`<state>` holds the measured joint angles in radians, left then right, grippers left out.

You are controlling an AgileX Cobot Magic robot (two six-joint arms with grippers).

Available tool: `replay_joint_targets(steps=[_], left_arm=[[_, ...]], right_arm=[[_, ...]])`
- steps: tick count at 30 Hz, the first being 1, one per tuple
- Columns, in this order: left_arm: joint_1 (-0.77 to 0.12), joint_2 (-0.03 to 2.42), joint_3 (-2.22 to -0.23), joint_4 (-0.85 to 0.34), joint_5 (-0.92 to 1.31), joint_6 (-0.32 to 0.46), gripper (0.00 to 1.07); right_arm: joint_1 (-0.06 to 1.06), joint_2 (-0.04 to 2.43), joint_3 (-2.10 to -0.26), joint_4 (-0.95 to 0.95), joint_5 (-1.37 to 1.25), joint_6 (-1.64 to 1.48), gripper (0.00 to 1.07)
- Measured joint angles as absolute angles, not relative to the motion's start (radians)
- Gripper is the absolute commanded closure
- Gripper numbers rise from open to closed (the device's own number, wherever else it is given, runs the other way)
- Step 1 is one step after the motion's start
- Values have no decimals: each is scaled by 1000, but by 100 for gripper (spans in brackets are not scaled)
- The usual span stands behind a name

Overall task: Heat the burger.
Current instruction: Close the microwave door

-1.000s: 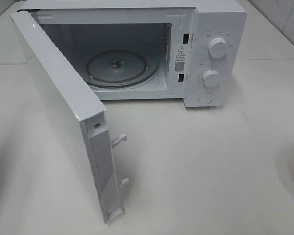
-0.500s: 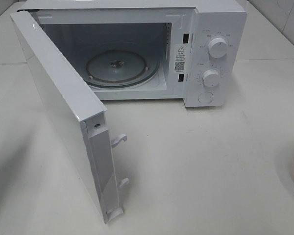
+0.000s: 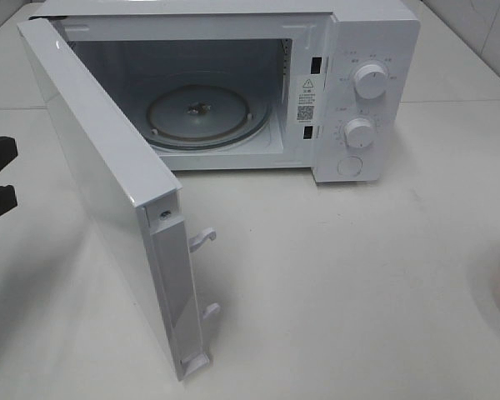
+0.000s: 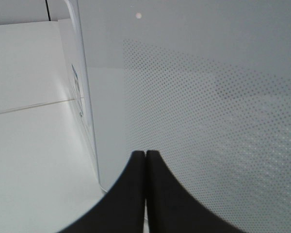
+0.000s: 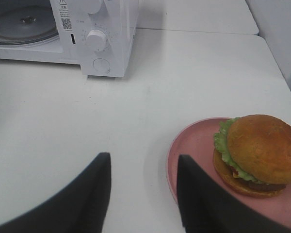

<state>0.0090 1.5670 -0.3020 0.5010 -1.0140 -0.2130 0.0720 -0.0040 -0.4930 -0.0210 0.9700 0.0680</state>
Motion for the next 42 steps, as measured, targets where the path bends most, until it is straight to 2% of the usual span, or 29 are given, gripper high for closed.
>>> replay_joint_targets(steps=[5, 11, 20, 42], left_arm=[[-22, 1610, -302, 460, -1053, -221, 107], [-136, 1678, -338, 367, -1057, -171, 107], [-229, 1737, -398, 284, -1046, -164, 107], [-396, 1875, -641, 230, -942, -161, 107]], right_arm=[[72, -4, -493, -21, 970, 68, 64], [72, -4, -493, -21, 970, 68, 64], [72, -4, -493, -21, 970, 68, 64], [72, -4, -493, -21, 970, 68, 64]])
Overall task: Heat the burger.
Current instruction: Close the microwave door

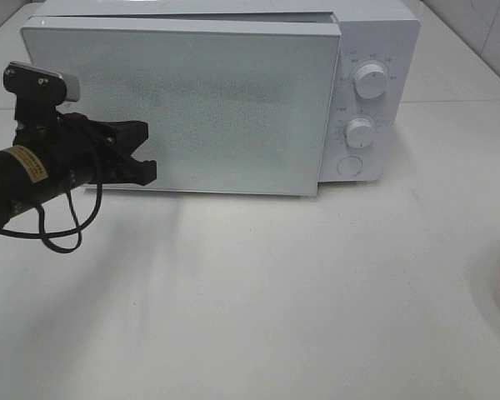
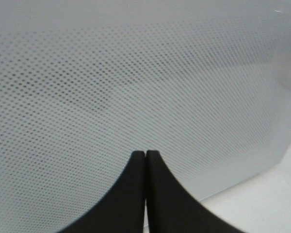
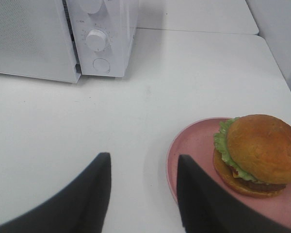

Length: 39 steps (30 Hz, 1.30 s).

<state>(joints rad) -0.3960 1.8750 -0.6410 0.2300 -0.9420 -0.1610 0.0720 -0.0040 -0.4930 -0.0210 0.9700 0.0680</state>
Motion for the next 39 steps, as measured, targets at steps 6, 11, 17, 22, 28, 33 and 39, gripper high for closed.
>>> replay_joint_targets(steps=[6, 11, 17, 22, 28, 33, 39], left_arm=[[-447, 1908, -738, 163, -874, -142, 107], [-475, 1941, -806, 142, -839, -138, 107], [-501, 1968, -857, 150, -801, -137, 107], [-551, 2012, -940, 162, -731, -135, 107], [-577, 2052, -1009, 169, -691, -135, 107], [-601, 2090, -1079, 180, -659, -135, 107], [-615, 2132, -1154, 188, -636, -136, 107]], right_arm=[[72, -4, -493, -21, 970, 68, 64], [72, -4, -493, -21, 970, 68, 64], [72, -4, -493, -21, 970, 68, 64], [72, -4, -493, -21, 970, 68, 64], [72, -4, -493, -21, 970, 68, 64], [72, -4, -493, -21, 970, 68, 64], [72, -4, -493, -20, 970, 68, 64]])
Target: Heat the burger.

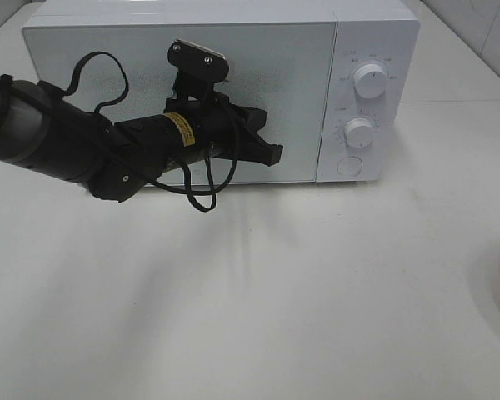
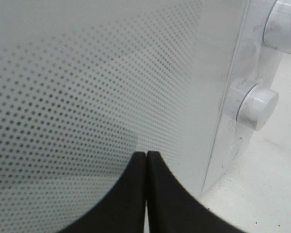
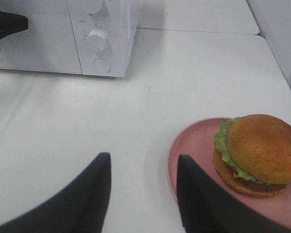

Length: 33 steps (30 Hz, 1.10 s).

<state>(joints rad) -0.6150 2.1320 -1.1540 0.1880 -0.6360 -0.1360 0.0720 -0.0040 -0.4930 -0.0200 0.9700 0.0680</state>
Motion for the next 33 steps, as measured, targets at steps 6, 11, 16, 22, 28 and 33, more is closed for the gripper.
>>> replay_joint_targets(steps=[6, 11, 16, 22, 28, 33], left_arm=[[-620, 2127, -1162, 189, -605, -151, 107], [-638, 2090, -1178, 171, -496, -155, 107], [-661, 2030, -1176, 113, -424, -155, 107], [-702, 1923, -1067, 105, -421, -155, 107], [-721, 1814, -926, 107, -371, -165, 84], [-721, 1666, -781, 104, -235, -169, 6]], right_arm=[[72, -4, -493, -20, 970, 68, 64], [72, -4, -493, -20, 970, 68, 64], [72, -4, -493, -20, 970, 68, 64], [72, -4, -493, -20, 970, 68, 64], [72, -4, -493, -20, 970, 68, 64], [72, -4, -493, -20, 970, 68, 64]])
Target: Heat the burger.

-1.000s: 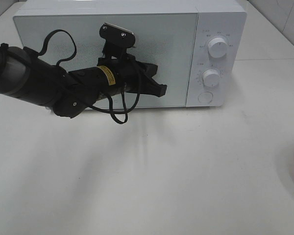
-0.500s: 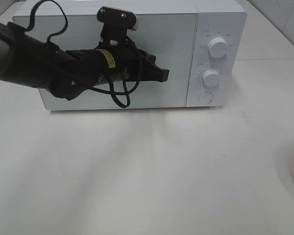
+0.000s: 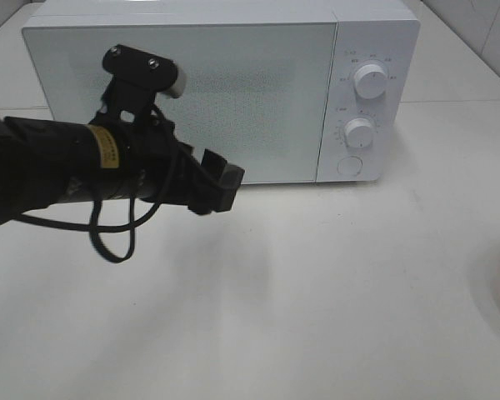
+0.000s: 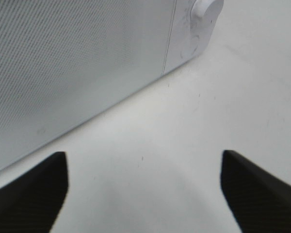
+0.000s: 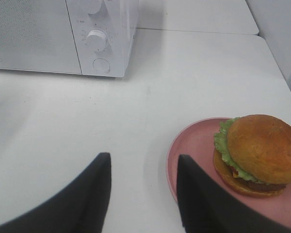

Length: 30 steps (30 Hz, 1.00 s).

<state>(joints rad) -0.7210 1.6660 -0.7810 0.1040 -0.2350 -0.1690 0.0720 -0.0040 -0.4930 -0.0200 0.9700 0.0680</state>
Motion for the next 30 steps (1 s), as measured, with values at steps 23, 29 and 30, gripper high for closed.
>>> replay_joint_targets(steps=[23, 29, 30], left_arm=[[-547, 1150, -711, 93, 837, -172, 10], [-284, 1089, -711, 93, 985, -99, 10], [-240, 1076, -711, 91, 999, -91, 10]], right_arm=[[72, -4, -493, -20, 970, 68, 64], [72, -4, -493, -20, 970, 68, 64], [72, -4, -493, -20, 970, 68, 64]])
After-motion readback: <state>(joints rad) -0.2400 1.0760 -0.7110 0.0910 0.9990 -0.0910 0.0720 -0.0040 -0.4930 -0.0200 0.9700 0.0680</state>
